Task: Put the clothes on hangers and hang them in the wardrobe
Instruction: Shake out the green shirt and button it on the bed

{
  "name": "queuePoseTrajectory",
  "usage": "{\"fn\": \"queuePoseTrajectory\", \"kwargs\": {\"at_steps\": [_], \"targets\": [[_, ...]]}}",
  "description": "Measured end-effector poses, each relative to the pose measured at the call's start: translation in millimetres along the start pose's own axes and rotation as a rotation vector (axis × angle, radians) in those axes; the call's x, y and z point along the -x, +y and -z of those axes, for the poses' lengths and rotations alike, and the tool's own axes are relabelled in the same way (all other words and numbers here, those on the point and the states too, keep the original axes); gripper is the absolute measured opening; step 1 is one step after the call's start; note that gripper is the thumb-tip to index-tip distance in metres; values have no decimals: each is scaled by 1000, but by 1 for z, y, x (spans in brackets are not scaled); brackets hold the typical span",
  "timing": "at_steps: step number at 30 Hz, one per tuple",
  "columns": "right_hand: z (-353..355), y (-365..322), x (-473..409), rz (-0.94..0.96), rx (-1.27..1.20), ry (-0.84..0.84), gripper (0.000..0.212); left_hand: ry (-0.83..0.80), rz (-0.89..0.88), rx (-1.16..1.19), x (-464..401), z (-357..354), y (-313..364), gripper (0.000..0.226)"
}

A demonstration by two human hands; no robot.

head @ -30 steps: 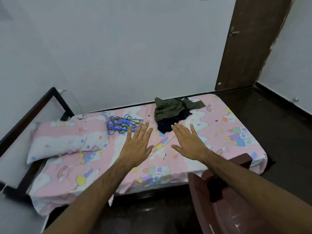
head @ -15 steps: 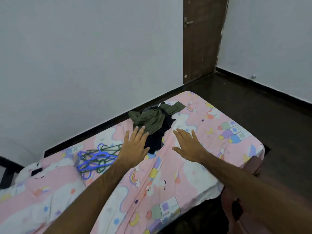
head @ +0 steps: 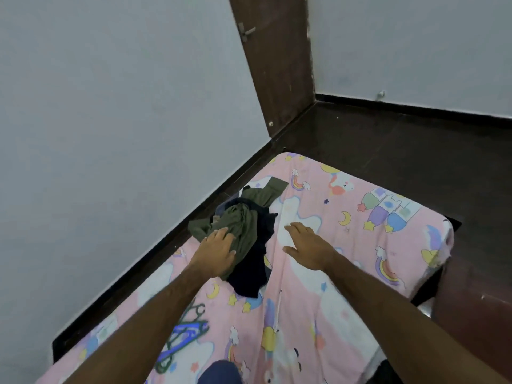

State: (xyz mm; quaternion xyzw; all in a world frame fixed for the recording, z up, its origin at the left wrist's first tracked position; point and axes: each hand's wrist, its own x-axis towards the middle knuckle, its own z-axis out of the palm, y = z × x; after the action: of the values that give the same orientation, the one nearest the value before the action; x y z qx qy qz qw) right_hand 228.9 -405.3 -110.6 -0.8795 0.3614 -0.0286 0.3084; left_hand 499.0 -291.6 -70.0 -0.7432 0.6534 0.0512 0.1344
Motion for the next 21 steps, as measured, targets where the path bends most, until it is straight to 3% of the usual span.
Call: {"fn": "queuePoseTrajectory", "kwargs": {"at_steps": [10,15,21], "targets": [[-143,40,-70,-92,-23,68,58,-56,-58,-138,-119,-123,-71,42],[-271,48,-169,-178,-366,190,58,124,-102,-121,-208,-222,-134,65],[-409,7,-228,-186,-624,373,57,475,-256,43,-236,-310,-161,26]]}}
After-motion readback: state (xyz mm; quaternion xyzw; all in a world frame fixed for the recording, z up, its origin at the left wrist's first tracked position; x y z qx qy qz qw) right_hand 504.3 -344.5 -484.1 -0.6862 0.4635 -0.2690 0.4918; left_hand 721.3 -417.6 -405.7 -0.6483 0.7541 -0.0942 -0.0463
